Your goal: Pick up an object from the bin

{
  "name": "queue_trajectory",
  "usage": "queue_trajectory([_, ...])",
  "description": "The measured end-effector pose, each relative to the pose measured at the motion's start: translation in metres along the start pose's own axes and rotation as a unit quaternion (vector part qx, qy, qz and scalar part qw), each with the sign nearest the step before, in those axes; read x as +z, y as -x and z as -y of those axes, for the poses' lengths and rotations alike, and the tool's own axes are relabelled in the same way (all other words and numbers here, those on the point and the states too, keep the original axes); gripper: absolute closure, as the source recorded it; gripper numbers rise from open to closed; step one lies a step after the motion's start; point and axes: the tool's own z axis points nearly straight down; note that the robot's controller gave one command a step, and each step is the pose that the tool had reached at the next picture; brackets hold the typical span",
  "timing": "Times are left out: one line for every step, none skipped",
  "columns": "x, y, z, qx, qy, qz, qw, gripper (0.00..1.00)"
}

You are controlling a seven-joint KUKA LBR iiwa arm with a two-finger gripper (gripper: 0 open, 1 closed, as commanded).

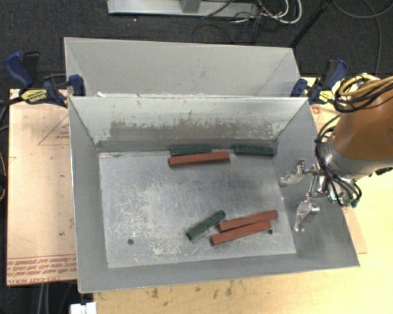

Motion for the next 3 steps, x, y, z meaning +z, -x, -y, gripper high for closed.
queue_trajectory([-0.004,0.002,0.0,-0.002,-0.001,0.0036,1.0,0.0])
queue_trajectory([0.074,0.004,-0.003,0.012,-0.002,0.0124,0.9998,1.0])
queue_trajectory([0.074,0.004,-0.003,0.012,-0.002,0.0124,0.9998,1.0])
